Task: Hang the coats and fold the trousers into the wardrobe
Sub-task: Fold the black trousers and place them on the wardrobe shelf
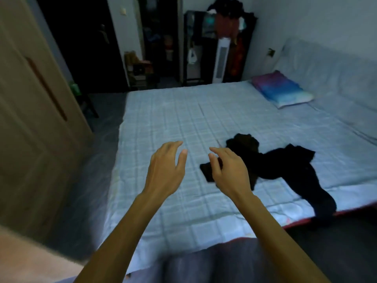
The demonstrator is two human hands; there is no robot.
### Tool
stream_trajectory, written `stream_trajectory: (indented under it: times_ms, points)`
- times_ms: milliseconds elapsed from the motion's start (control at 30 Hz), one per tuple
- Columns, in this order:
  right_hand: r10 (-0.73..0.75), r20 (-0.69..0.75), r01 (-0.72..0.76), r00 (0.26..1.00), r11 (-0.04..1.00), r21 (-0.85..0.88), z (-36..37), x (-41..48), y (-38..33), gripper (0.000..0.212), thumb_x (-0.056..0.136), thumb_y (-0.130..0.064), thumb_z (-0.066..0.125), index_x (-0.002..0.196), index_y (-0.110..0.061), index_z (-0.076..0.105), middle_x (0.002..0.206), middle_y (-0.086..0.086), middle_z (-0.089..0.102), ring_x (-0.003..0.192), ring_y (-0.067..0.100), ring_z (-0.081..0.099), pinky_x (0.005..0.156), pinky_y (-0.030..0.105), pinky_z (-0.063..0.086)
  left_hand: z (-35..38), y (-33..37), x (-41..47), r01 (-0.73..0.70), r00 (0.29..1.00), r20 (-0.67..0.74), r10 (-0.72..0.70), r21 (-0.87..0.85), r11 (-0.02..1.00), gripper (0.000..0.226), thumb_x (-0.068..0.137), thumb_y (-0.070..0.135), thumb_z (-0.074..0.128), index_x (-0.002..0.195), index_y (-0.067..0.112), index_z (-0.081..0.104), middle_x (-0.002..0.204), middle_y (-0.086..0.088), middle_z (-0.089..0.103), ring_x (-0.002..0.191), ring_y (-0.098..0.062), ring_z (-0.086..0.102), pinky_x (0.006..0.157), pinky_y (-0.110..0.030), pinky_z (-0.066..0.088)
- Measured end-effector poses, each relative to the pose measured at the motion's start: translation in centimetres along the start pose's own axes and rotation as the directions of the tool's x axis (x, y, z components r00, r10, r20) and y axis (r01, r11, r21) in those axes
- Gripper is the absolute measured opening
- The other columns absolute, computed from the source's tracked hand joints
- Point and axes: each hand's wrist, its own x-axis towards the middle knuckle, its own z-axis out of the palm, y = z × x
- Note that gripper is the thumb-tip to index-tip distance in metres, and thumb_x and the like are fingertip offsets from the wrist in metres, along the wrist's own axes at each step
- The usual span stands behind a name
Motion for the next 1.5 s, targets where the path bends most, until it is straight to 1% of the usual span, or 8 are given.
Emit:
stream_trajectory:
  times_ms: [133, 333, 500, 767, 967, 1233, 1400, 1500]
  points:
    - [0.108, -0.075, -0.113, 0.991, 0.992, -0.062, -4.7, 0.3, 9.0, 0.032, 0.095, -0.031, 0.048, 0.108, -0.01, 0.069, 0.104, 0.005, 0.069, 0.093, 0.016, 0.063, 0.083, 0.014, 0.038, 8.4, 5.8, 2.8, -0.067, 0.986, 0.147, 0.072, -0.045, 0.997, 0.049, 0.096, 0.045, 0.034, 0.131, 0.016, 0.052, 0.133, -0.003, 0.054, 0.121, -0.018, 0.049, 0.105, -0.034, 0.037]
    - [0.253, -0.11, -0.263, 0.961, 0.96, -0.095, -8.1, 0.4, 18.2, 0.034, 0.095, -0.033, 0.047, 0.111, -0.012, 0.068, 0.106, 0.003, 0.068, 0.093, 0.015, 0.063, 0.082, 0.027, 0.05, 17.9, 10.4, 6.3, -0.144, 0.937, 0.306, 0.166, -0.094, 0.985, 0.049, 0.095, 0.043, 0.033, 0.13, 0.015, 0.053, 0.13, -0.004, 0.056, 0.117, -0.017, 0.052, 0.101, -0.033, 0.04]
    - [0.342, -0.098, -0.352, 0.934, 0.928, -0.121, -8.0, 1.9, 23.4, 0.029, 0.095, -0.029, 0.051, 0.112, -0.013, 0.068, 0.108, 0.003, 0.068, 0.096, 0.016, 0.063, 0.084, 0.024, 0.047, 24.3, 10.9, 9.9, -0.141, 0.916, 0.356, 0.183, -0.141, 0.98, 0.04, 0.099, 0.035, 0.04, 0.131, 0.014, 0.052, 0.13, -0.004, 0.055, 0.117, -0.017, 0.052, 0.101, -0.034, 0.041]
    - [0.407, -0.065, -0.412, 0.911, 0.889, -0.199, -5.6, 8.6, 30.9, 0.028, 0.094, -0.028, 0.052, 0.11, -0.012, 0.068, 0.105, 0.003, 0.069, 0.093, 0.016, 0.064, 0.081, 0.028, 0.05, 32.9, 9.2, 18.1, -0.111, 0.884, 0.426, 0.194, -0.213, 0.971, 0.041, 0.099, 0.037, 0.038, 0.131, 0.015, 0.051, 0.132, -0.003, 0.053, 0.12, -0.015, 0.049, 0.103, -0.03, 0.038]
    - [0.473, -0.072, -0.475, 0.878, 0.845, -0.247, -5.3, 12.5, 36.5, 0.028, 0.094, -0.028, 0.052, 0.111, -0.011, 0.068, 0.107, 0.004, 0.068, 0.094, 0.018, 0.064, 0.081, 0.034, 0.052, 39.0, 10.0, 23.1, -0.118, 0.831, 0.508, 0.227, -0.239, 0.964, 0.04, 0.099, 0.033, 0.041, 0.131, 0.011, 0.051, 0.132, -0.008, 0.054, 0.12, -0.018, 0.05, 0.104, -0.034, 0.038]
    - [0.583, -0.064, -0.578, 0.81, 0.773, -0.26, -6.8, 15.8, 45.9, 0.028, 0.096, -0.028, 0.051, 0.114, -0.013, 0.065, 0.111, 0.004, 0.067, 0.099, 0.018, 0.062, 0.086, 0.034, 0.049, 48.0, 12.7, 28.7, -0.126, 0.773, 0.589, 0.234, -0.218, 0.968, 0.04, 0.099, 0.034, 0.04, 0.131, 0.012, 0.051, 0.13, -0.008, 0.055, 0.118, -0.018, 0.051, 0.101, -0.031, 0.038]
    - [0.622, -0.024, -0.608, 0.782, 0.755, -0.247, -8.0, 18.1, 54.9, 0.027, 0.096, -0.026, 0.051, 0.114, -0.011, 0.065, 0.11, 0.005, 0.067, 0.098, 0.018, 0.062, 0.084, 0.024, 0.045, 56.1, 15.4, 32.0, -0.107, 0.748, 0.636, 0.191, -0.169, 0.98, 0.041, 0.099, 0.036, 0.04, 0.132, 0.014, 0.05, 0.131, -0.006, 0.054, 0.118, -0.018, 0.051, 0.102, -0.034, 0.04]
    - [0.655, 0.021, -0.635, 0.756, 0.74, -0.221, -8.4, 19.6, 61.8, 0.027, 0.096, -0.026, 0.05, 0.113, -0.011, 0.065, 0.11, 0.004, 0.067, 0.098, 0.018, 0.062, 0.084, 0.025, 0.045, 62.2, 16.9, 33.7, -0.075, 0.731, 0.669, 0.133, -0.115, 0.991, 0.041, 0.099, 0.037, 0.039, 0.132, 0.015, 0.051, 0.131, -0.005, 0.054, 0.117, -0.017, 0.051, 0.1, -0.031, 0.04]
